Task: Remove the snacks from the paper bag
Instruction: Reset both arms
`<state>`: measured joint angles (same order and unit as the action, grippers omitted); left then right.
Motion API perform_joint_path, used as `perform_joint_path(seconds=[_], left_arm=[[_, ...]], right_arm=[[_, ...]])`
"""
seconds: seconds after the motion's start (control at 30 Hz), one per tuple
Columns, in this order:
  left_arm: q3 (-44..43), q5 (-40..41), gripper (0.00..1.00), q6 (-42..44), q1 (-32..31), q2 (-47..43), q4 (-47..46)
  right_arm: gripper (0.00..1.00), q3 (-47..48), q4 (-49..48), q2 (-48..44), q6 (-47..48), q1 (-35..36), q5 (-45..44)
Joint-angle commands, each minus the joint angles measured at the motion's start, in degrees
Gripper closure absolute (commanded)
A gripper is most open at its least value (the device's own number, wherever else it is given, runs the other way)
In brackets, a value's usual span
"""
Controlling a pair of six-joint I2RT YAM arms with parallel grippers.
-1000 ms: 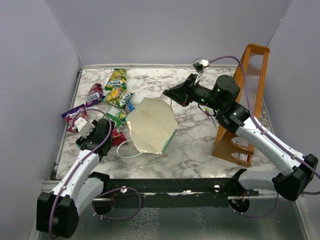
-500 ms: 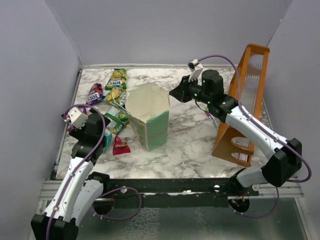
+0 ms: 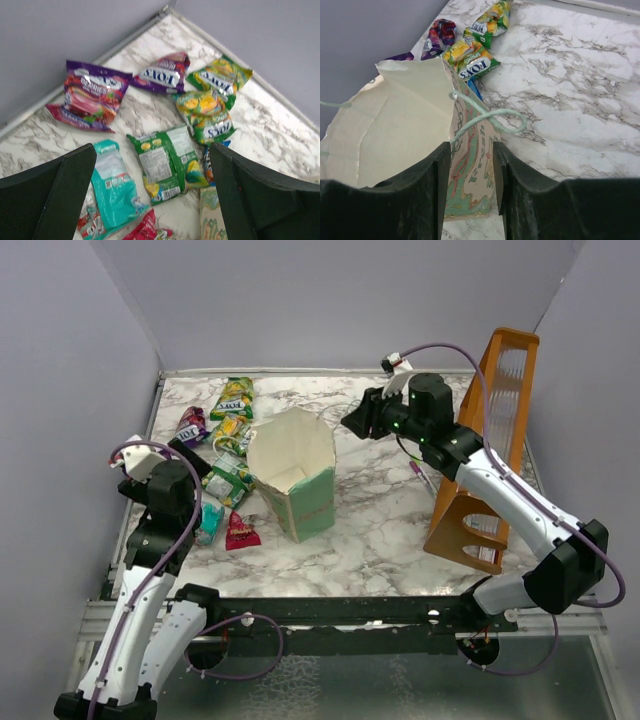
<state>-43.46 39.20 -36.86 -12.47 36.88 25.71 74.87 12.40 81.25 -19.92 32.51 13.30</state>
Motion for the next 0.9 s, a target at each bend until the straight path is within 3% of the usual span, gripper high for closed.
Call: perform_joint_path(seconds=[0.0, 0.17, 0.33, 0.43, 0.53, 0.67, 0.87], left_arm=[[-6.3, 7.4, 0.01, 9.1, 0.3, -1.9, -3.5], [-13.4, 6.1, 0.01, 17.6, 0.3, -4.0, -9.7], [-18.6, -11.1, 0.01, 28.5, 0.3, -6.4, -21.6], [-21.4, -22.2, 0.01, 33.2, 0.3, -6.6, -27.1], [-24.9, -28.7, 0.01, 36.7, 0.3, -5.3, -27.9], [-29.1, -30.5, 0.01, 38.3, 0.1, -2.7, -25.7], [-29.6, -32.7, 0.01, 38.3, 0.0, -2.0, -25.8]], right_arm=[[0.55, 1.5, 1.8, -4.5, 2.2, -0.2, 1.5], [0.32, 2.5, 4.5, -8.9, 3.6, -0.2, 1.7], [0.18, 7.1, 9.7, -16.3, 7.5, -0.2, -3.9], [0.00, 6.7, 8.5, -24.7, 10.1, -0.2, -6.9], [0.01, 5.2, 6.3, -32.9, 12.1, -0.2, -9.8], [0.01, 3.3, 4.2, -41.0, 13.7, -0.2, -14.4], [0.01, 3.0, 5.1, -45.0, 14.6, -0.2, -22.3]])
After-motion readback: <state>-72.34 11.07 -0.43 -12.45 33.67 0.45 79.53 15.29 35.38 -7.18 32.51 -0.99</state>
